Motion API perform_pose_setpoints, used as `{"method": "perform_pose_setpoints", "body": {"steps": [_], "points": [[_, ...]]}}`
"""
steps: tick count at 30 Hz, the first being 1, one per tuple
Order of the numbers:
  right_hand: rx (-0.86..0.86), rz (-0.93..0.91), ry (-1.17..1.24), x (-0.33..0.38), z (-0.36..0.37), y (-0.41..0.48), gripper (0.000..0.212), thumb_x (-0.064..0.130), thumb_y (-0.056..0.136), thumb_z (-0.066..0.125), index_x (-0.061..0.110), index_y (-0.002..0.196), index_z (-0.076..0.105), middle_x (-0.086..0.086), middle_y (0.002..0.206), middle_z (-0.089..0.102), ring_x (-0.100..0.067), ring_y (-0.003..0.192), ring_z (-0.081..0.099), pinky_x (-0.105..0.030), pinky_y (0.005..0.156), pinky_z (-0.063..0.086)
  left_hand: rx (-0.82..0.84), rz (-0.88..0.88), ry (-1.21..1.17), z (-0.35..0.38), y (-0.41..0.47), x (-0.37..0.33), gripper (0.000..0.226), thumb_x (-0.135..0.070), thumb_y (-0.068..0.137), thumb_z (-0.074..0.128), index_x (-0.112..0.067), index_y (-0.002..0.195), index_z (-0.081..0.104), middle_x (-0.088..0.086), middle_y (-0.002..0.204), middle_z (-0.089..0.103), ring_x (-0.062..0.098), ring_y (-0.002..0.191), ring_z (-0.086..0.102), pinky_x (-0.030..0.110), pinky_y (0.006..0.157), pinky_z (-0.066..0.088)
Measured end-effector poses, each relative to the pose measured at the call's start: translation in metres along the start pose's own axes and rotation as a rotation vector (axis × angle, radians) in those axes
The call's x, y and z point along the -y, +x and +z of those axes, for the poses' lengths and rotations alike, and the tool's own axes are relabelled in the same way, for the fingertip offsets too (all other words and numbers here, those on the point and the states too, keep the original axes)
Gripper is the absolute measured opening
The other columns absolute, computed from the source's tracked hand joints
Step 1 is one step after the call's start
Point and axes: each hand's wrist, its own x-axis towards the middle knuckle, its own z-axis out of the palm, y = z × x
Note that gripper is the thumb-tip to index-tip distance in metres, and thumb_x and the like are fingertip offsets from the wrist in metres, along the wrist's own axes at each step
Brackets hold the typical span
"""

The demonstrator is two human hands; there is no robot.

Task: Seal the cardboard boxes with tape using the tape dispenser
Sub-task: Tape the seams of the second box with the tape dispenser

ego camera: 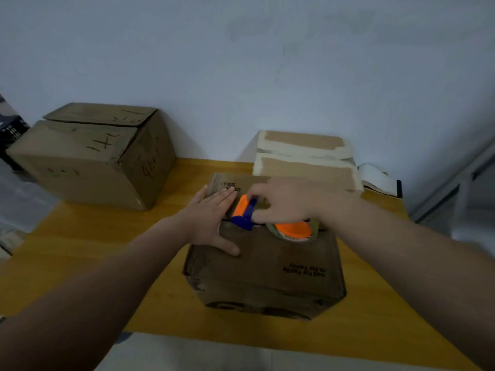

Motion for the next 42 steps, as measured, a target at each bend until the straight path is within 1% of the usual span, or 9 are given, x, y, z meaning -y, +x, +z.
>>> {"method": "perform_pose_setpoints", "body": {"steps": [2, 6, 11, 20, 22, 27, 33, 38, 42], "points": [[-0.061, 0.024, -0.187, 0.007, 0.013, -0.007, 0.068, 0.072, 0.077, 0.052, 0.033, 0.129, 0.033, -0.003, 0.098, 0.051, -0.018, 0.079, 0.049, -0.030, 0.061, 0.039, 0.013, -0.002, -0.002, -0.001, -0.001, -0.001, 0.137, -0.099, 0.045, 0.031, -0.020, 0.147, -0.016, 0.000, 0.158, -0.009, 0.010, 0.142, -0.007, 0.035, 0.103, -0.027], [-0.173, -0.086, -0.150, -0.022, 0.003, -0.031, 0.074, 0.063, 0.082, 0.055, 0.041, 0.146, 0.023, -0.002, 0.113, 0.047, -0.017, 0.091, 0.047, -0.029, 0.068, 0.031, 0.053, -0.004, -0.062, -0.007, -0.003, -0.001, 0.132, -0.095, 0.051, 0.039, -0.024, 0.148, -0.014, 0.001, 0.158, -0.004, 0.013, 0.144, -0.003, 0.038, 0.104, -0.026], [-0.187, -0.031, -0.159, -0.086, 0.005, -0.096, 0.073, 0.068, 0.076, 0.052, 0.044, 0.142, 0.031, 0.000, 0.113, 0.051, -0.017, 0.094, 0.050, -0.027, 0.073, 0.037, 0.082, -0.014, -0.056, -0.009, -0.004, 0.000, 0.133, -0.096, 0.051, 0.039, -0.024, 0.147, -0.019, 0.001, 0.158, -0.006, 0.013, 0.144, -0.003, 0.040, 0.105, -0.025], [-0.266, -0.007, -0.057, -0.093, 0.036, -0.094, 0.069, 0.055, 0.079, 0.064, 0.043, 0.140, 0.035, -0.003, 0.111, 0.054, -0.021, 0.093, 0.053, -0.037, 0.075, 0.046, 0.119, -0.045, -0.056, -0.015, -0.005, -0.005, 0.130, -0.090, 0.052, 0.041, -0.024, 0.147, -0.018, 0.000, 0.158, -0.010, 0.014, 0.144, -0.005, 0.044, 0.107, -0.023], [-0.278, -0.008, -0.019, -0.094, 0.038, -0.094, 0.068, 0.054, 0.079, 0.064, 0.045, 0.139, 0.034, -0.002, 0.110, 0.053, -0.019, 0.093, 0.051, -0.038, 0.076, 0.047, 0.103, -0.059, -0.024, -0.015, -0.004, -0.007, 0.129, -0.094, 0.052, 0.035, -0.023, 0.148, -0.017, 0.000, 0.158, -0.012, 0.015, 0.144, -0.007, 0.047, 0.109, -0.021], [-0.248, 0.003, -0.006, -0.095, 0.038, -0.094, 0.073, 0.059, 0.077, 0.062, 0.044, 0.142, 0.031, 0.000, 0.115, 0.051, -0.017, 0.096, 0.049, -0.036, 0.078, 0.045, -0.037, -0.056, 0.017, -0.005, 0.010, -0.054, 0.126, -0.097, 0.052, 0.010, -0.019, 0.149, -0.008, 0.003, 0.158, -0.009, 0.015, 0.144, -0.007, 0.043, 0.106, -0.020], [-0.120, -0.036, -0.063, -0.096, 0.025, -0.089, 0.082, 0.062, 0.077, 0.062, 0.041, 0.146, 0.024, 0.001, 0.113, 0.047, -0.016, 0.095, 0.048, -0.031, 0.077, 0.042, -0.055, 0.023, 0.001, -0.011, 0.042, -0.089, 0.121, -0.093, 0.058, 0.023, -0.019, 0.150, -0.003, -0.001, 0.158, -0.004, 0.011, 0.144, -0.003, 0.044, 0.111, -0.015], [-0.174, -0.072, -0.068, -0.094, 0.001, -0.095, 0.079, 0.073, 0.072, 0.042, 0.041, 0.144, 0.030, -0.001, 0.111, 0.050, -0.017, 0.095, 0.049, -0.032, 0.078, 0.043, -0.058, 0.016, 0.022, -0.011, 0.047, -0.087, 0.122, -0.093, 0.056, 0.026, -0.020, 0.151, 0.002, 0.000, 0.158, 0.004, 0.012, 0.144, 0.006, 0.045, 0.111, -0.013], [-0.191, -0.019, -0.073, -0.128, 0.001, -0.140, 0.075, 0.069, 0.074, 0.049, 0.040, 0.142, 0.033, -0.001, 0.108, 0.051, -0.014, 0.091, 0.049, -0.033, 0.079, 0.044, -0.009, 0.009, 0.033, -0.010, 0.046, -0.088, 0.126, -0.095, 0.051, 0.018, -0.020, 0.150, -0.005, -0.001, 0.158, -0.004, 0.012, 0.144, 0.000, 0.044, 0.110, -0.015]]}}
